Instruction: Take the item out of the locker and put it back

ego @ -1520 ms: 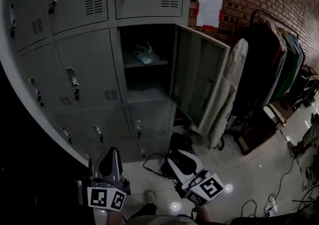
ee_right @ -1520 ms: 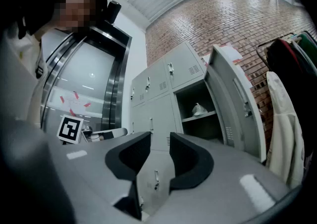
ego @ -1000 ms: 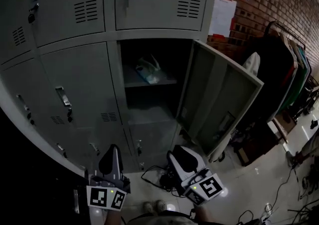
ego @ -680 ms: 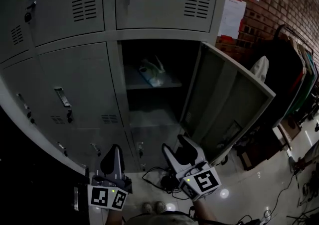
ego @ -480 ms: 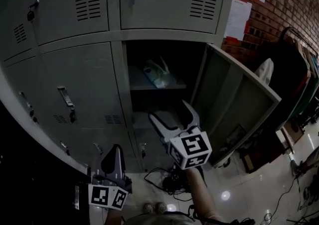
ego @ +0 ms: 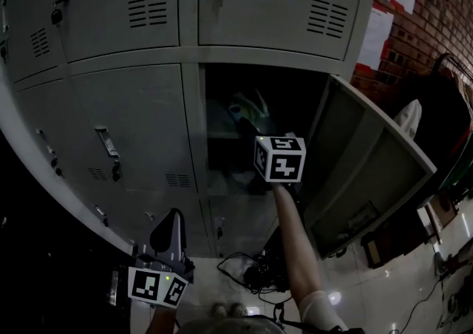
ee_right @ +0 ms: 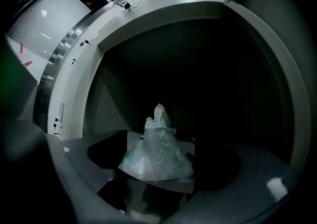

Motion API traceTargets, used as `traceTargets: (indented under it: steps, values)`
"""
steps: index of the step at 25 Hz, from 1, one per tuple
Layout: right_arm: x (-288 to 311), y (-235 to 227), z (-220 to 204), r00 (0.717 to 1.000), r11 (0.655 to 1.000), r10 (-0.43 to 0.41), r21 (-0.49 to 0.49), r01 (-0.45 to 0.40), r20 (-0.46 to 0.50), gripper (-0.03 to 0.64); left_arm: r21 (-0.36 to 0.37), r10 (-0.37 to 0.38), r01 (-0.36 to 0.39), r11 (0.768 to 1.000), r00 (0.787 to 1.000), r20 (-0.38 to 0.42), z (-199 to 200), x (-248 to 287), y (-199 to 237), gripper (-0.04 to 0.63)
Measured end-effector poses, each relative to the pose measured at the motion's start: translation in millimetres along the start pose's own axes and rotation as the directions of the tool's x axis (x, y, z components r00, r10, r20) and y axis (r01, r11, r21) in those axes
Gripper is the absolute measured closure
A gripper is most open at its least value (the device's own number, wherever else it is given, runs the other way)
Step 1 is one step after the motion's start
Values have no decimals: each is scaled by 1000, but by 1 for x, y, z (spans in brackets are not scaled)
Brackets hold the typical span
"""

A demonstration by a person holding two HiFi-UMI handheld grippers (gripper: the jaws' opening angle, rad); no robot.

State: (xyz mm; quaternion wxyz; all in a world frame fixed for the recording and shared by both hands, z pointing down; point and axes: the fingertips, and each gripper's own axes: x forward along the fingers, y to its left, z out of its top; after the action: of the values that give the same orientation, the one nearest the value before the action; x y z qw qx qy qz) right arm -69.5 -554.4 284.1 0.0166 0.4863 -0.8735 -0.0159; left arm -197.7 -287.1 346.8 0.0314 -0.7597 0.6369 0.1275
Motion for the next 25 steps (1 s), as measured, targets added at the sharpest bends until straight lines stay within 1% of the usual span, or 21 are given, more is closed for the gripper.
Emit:
traceTargets:
  steps: [1, 2, 4, 6, 7, 8, 11, 14, 17, 21, 25]
  values:
    - [3, -2, -3, 1000, 1000, -8, -3, 8, -17, 195, 1, 2, -2, 1000, 1000, 1, 0, 1, 1, 591]
    - [6, -4, -6, 999, 1000, -18, -7, 18, -34, 224, 1, 6, -6, 1000, 1000, 1, 0, 2, 3, 591]
    - [8, -9, -10, 997, 999, -46, -31, 44, -58, 354, -5, 15, -15, 1000, 1000, -4, -3, 2, 7, 591]
    - [8, -10, -8, 996, 996, -65, -64, 61, -55, 489, -10, 26, -26, 1000, 1000, -6, -4, 1, 10, 591]
    - [8, -10, -7, 996, 995, -68, -73, 64, -53, 532, -11, 31, -31, 999, 1000, -6, -5, 0, 12, 591]
    - [8, -10, -6, 996, 995, -69, -75, 65, -52, 548, -11, 36, -36, 999, 999, -7, -5, -1, 14, 591]
    - [7, -13, -5, 997, 996, -69, -53, 67, -41, 568, -15, 46, -46, 999, 999, -9, -6, -3, 16, 591]
    - [-2, -13, 0, 997, 997, -73, -41, 73, -6, 572, -17, 47, -47, 999, 999, -9, -6, -6, 16, 591]
    - [-21, -5, 5, 998, 997, -58, -39, 60, 35, 572, -24, 41, -41, 999, 999, -10, -5, -10, 16, 591]
    - [-61, 14, 15, 995, 999, -42, -25, 45, 91, 574, -42, 12, -12, 999, 1000, -12, -4, -18, 12, 591]
    - [-120, 42, 25, 986, 1000, -18, -9, 19, 167, 574, -43, -27, 27, 999, 1000, -12, 0, -36, 4, 591]
